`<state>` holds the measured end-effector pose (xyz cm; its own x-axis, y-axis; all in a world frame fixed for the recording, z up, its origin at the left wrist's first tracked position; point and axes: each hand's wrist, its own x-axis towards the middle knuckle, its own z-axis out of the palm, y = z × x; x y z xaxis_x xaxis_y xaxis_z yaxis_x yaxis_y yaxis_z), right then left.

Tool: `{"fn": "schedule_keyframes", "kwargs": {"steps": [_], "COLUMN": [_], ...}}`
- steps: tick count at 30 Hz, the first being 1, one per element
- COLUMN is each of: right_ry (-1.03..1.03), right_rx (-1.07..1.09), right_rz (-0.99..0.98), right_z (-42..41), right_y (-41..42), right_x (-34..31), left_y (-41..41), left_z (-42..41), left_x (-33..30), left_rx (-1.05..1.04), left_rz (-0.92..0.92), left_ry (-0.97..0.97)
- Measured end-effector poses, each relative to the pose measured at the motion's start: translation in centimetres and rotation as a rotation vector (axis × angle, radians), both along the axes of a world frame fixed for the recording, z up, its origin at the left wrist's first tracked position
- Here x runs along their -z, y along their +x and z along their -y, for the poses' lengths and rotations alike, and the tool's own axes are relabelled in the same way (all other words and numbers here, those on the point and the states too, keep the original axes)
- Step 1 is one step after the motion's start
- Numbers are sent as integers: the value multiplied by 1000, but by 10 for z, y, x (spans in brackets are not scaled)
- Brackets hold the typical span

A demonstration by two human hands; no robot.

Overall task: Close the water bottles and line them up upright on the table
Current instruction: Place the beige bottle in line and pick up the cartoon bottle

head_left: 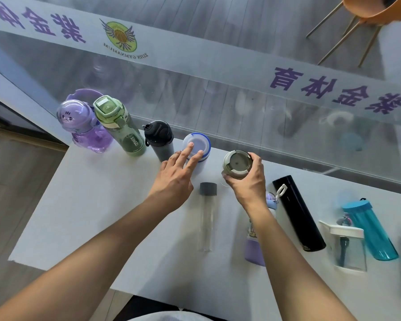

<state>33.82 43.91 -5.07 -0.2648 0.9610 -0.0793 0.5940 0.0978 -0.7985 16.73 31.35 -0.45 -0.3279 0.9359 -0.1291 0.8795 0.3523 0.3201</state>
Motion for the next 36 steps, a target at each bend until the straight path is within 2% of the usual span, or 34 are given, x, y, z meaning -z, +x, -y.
{"fn": "schedule_keyframes", "kwargs": {"steps": [19,26,32,36], "right_ry": [-6,-52,89,121], "right_rx": [3,74,139,182], "right_rz": [1,130,164,198], "right_z": [0,13,43,51], "right_y": [-7,5,36,61], "right_x": [0,-16,-33,-37], "left_y": [-3,-9,-10,-2], "left_z": [1,-7,-12,-5], "left_x": [1,-8,-13,-14], "left_rx": [33,63,80,114], "left_rz": [-13,-35,-54,-59], "left_ry": [-5,7,57,163]}}
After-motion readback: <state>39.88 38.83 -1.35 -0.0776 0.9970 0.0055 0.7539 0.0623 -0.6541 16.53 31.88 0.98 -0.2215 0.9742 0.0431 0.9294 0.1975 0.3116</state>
